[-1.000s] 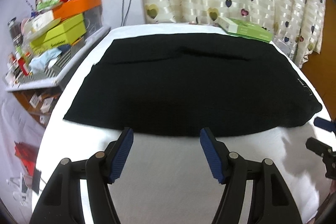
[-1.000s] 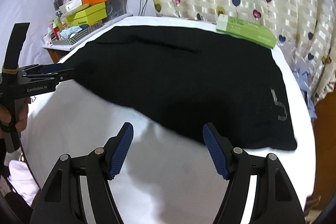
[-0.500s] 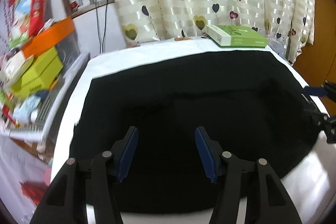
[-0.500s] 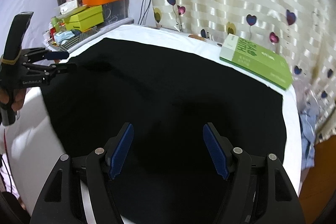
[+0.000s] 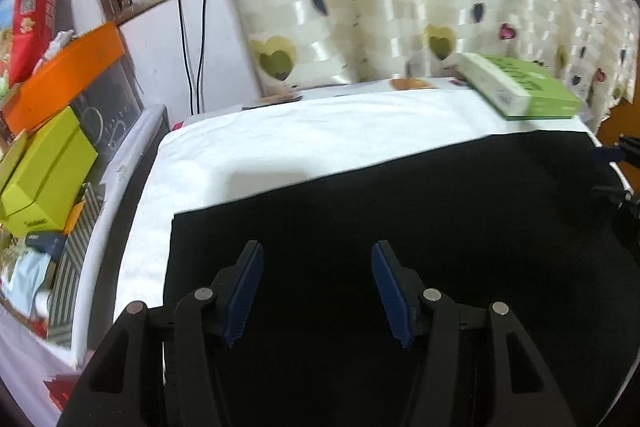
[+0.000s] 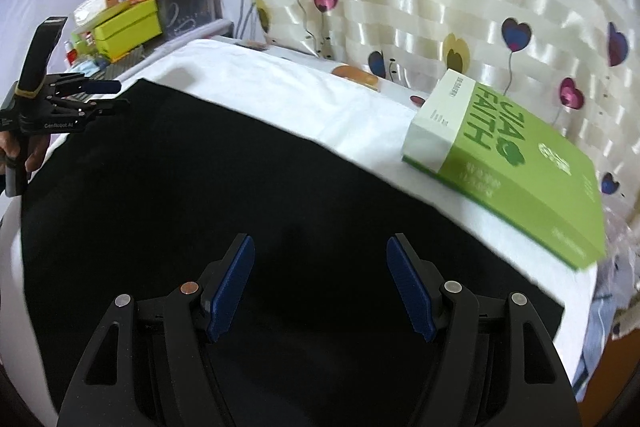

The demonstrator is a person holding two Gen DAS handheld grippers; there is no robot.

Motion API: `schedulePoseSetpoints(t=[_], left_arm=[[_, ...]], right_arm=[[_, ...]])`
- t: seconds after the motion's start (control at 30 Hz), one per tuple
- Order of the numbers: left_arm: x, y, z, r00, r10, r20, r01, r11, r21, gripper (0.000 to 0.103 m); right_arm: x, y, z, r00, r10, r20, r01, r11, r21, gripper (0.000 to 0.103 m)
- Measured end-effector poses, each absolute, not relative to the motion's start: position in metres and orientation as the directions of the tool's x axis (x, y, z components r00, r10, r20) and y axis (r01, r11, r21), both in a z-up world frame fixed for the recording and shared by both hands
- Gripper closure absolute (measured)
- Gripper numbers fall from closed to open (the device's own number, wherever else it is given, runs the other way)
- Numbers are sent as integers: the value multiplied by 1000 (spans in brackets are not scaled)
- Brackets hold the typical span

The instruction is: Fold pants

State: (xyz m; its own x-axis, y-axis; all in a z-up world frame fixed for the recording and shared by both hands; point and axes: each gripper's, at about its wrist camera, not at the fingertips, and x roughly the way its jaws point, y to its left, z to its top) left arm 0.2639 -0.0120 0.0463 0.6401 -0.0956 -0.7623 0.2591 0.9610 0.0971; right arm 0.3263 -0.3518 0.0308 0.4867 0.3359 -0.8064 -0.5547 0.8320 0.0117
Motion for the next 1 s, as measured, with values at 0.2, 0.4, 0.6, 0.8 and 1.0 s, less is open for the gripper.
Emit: schedulePoseSetpoints(t=[0.2,0.4,0.6,0.8,1.0], left_arm=[[314,-4,23,598,-87,-797,261,961,91,44],[340,-7,14,581,-106,-807,312,945,100,43],[354,-6,7,539,-179,-823,353,935,28,38],[351,-8,2,548,-217,-808,387,922,14,29],[352,-12,5,523,-228,-821,417,909,14,51]], right_arm=[[366,-346,12,439,329,-836,-580,815,16,33],[385,-350,4,406,338,-849,-602,798,30,33],[389,-356,-1,378,369,-849,-619,783,65,34],[384,-344,6,390,351,-851,-661,751,6,92],[372,-335,11,452,296,-841,-661,745,-93,94]])
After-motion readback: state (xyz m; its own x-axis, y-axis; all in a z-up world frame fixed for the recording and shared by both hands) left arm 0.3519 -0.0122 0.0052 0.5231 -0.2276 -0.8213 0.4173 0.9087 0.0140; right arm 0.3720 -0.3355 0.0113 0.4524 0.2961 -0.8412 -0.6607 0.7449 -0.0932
